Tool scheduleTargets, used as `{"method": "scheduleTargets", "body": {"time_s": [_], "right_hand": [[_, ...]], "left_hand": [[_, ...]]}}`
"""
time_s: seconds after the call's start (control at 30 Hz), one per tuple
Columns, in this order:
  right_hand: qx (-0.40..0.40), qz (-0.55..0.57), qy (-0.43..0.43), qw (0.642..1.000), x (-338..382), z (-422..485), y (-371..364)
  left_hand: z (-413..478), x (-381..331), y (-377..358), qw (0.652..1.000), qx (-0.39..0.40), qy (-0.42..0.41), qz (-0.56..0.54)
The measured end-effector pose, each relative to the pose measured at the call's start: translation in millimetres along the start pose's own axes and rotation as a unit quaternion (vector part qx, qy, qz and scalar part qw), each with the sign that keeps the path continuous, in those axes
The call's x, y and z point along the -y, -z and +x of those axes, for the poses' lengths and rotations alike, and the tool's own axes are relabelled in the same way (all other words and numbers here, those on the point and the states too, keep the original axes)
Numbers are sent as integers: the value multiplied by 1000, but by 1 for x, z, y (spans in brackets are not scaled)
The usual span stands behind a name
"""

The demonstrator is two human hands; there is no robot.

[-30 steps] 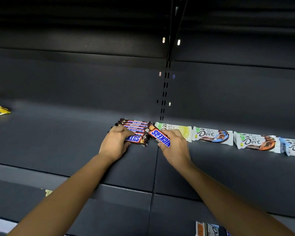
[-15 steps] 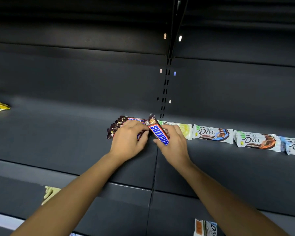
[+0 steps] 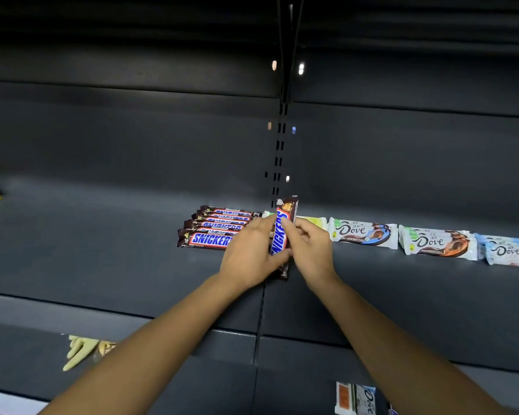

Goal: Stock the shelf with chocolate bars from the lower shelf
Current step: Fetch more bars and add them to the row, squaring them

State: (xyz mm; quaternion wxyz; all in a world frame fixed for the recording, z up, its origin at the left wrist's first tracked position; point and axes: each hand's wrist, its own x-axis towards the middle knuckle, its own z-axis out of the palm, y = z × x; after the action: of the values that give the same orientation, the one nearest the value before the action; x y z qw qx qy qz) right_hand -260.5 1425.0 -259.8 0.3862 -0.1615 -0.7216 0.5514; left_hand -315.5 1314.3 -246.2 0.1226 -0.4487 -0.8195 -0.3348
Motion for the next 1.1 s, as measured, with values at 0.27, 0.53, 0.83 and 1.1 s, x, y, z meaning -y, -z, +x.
{"method": "scheduleTargets", "body": {"time_s": [0.27,0.53,0.83,1.1], "right_hand": [[46,-30,53,997,-3,-7,-8],[83,-191,224,952,-11,-11,-8],[127,-246,198,940,-12,-15,-12],[145,-275,201,929,-8,-18,-12]], "left_hand": [[1,19,12,997,-43,-35,49],[-5,50,21,984,-70,-98,133],[-14,83,35,990,-35,-43,132],[-17,98,38,992,-15,-14,124]]}}
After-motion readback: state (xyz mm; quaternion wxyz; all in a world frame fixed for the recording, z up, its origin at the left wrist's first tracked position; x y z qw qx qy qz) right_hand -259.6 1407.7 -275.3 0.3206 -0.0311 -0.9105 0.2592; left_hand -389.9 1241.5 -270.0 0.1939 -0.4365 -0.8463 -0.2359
